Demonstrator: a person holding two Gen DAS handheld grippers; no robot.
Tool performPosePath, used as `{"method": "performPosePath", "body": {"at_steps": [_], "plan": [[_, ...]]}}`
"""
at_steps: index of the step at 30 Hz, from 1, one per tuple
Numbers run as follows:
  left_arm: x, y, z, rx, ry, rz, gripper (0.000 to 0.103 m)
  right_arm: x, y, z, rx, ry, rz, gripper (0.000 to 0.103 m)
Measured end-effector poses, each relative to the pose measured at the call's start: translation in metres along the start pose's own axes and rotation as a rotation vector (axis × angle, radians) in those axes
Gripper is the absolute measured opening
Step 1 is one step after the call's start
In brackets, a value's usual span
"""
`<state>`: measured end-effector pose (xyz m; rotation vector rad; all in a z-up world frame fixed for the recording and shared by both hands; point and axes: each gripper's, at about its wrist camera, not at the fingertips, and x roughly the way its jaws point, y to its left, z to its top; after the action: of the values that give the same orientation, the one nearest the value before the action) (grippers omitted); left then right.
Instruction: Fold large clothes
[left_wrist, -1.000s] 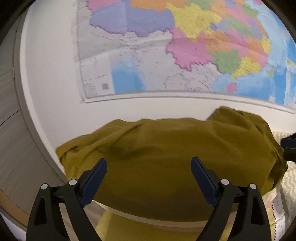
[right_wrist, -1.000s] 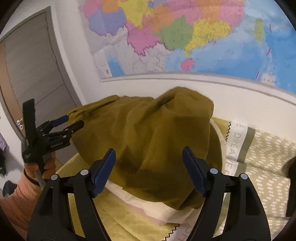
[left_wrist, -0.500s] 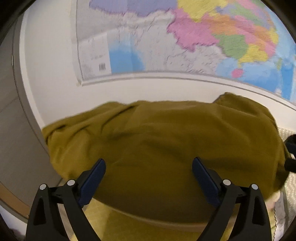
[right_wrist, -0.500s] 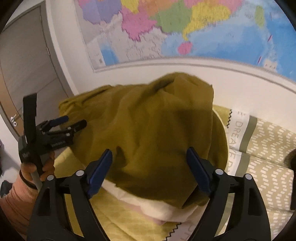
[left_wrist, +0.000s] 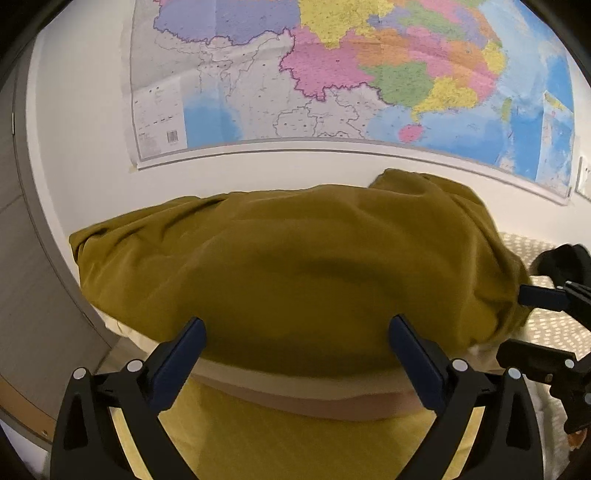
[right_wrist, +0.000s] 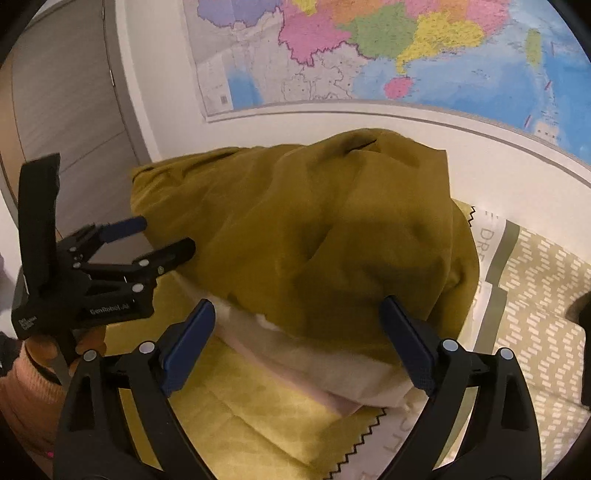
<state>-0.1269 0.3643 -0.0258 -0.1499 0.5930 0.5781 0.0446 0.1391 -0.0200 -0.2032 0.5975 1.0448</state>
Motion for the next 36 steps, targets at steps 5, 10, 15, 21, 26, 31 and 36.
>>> {"method": "performPosePath", "body": {"at_steps": [5, 10, 15, 21, 26, 31, 36], "plan": [[-0.023, -0.005, -0.006, -0.030, -0.032, 0.004, 0.096, -0.021, 0.004, -0.009, 0.008, -0.040, 0.009, 0.092], [-0.039, -0.011, -0.015, -0.056, -0.027, 0.008, 0.096, -0.035, 0.013, -0.019, -0.005, -0.064, 0.006, 0.097], [-0.049, -0.017, -0.023, -0.071, -0.009, 0.017, 0.096, -0.046, 0.023, -0.028, -0.020, -0.083, -0.008, 0.097], [-0.062, -0.023, -0.030, -0.088, 0.000, 0.030, 0.096, -0.057, 0.030, -0.037, -0.019, -0.092, -0.015, 0.097], [-0.072, -0.028, -0.039, -0.093, 0.022, 0.029, 0.096, -0.065, 0.035, -0.047, -0.026, -0.094, -0.034, 0.097], [-0.081, -0.032, -0.049, -0.089, 0.023, 0.037, 0.096, -0.071, 0.037, -0.054, -0.020, -0.095, -0.028, 0.097], [-0.090, -0.031, -0.053, -0.091, 0.017, 0.054, 0.096, -0.078, 0.040, -0.061, -0.013, -0.099, -0.021, 0.097]]}}
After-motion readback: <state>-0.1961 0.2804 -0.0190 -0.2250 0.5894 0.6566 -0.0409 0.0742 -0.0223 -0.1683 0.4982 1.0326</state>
